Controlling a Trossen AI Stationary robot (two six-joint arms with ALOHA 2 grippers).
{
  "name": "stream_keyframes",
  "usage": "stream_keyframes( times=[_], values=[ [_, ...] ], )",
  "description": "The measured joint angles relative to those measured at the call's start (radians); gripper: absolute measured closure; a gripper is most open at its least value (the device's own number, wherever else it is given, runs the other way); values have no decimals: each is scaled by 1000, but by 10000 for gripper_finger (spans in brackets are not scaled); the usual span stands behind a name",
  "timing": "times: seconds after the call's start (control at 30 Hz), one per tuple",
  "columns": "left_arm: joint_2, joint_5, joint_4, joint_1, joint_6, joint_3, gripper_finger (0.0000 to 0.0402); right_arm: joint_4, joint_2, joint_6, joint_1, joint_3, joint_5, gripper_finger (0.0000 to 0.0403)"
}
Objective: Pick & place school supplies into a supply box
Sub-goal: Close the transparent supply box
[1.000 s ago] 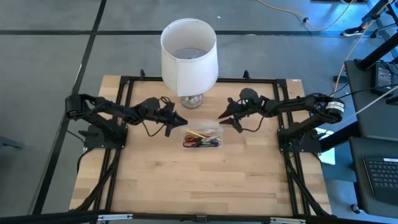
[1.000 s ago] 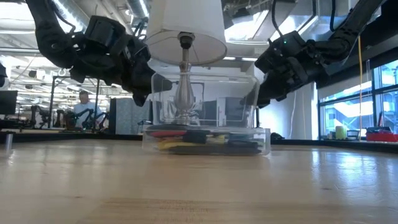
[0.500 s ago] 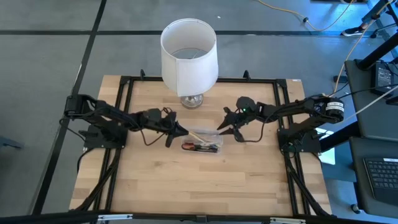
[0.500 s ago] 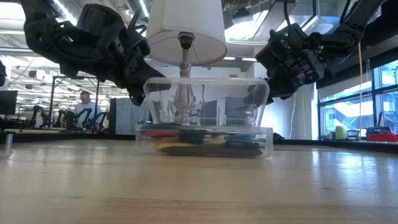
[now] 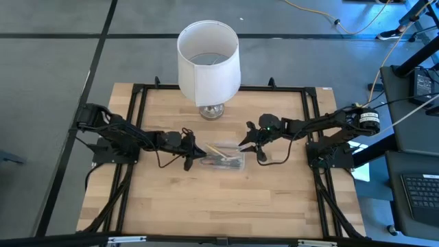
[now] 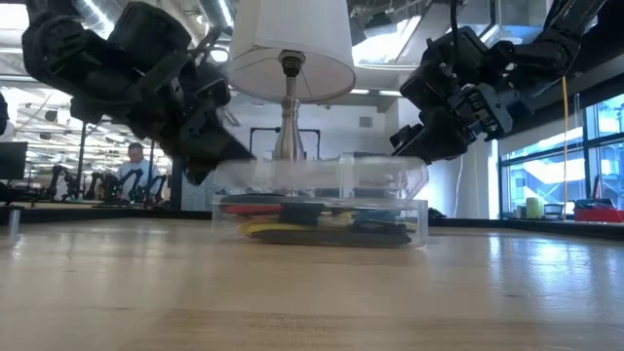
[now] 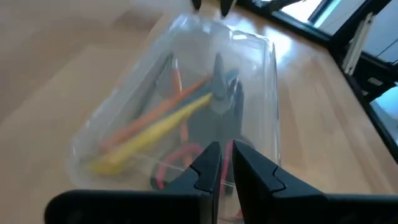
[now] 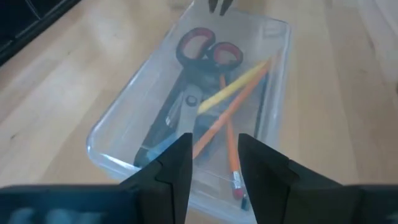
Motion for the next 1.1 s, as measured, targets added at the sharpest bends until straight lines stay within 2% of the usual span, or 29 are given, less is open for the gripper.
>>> stream_keyframes(
  times=[0.2, 0.37, 0.53, 1.1],
  values=[
    [86, -30, 75, -18, -49, 1, 368, -4, 22, 0, 10, 0, 37, 269],
    [136, -28, 158, -19, -62, 1, 368, 24, 101, 3, 10, 3, 31, 269],
    [155, -25, 174, -20, -87, 1, 368, 75, 163, 0, 10, 6, 27, 269],
    [159, -28, 174, -21, -118, 2, 369, 91, 162, -45, -7, 2, 62, 270]
  ],
)
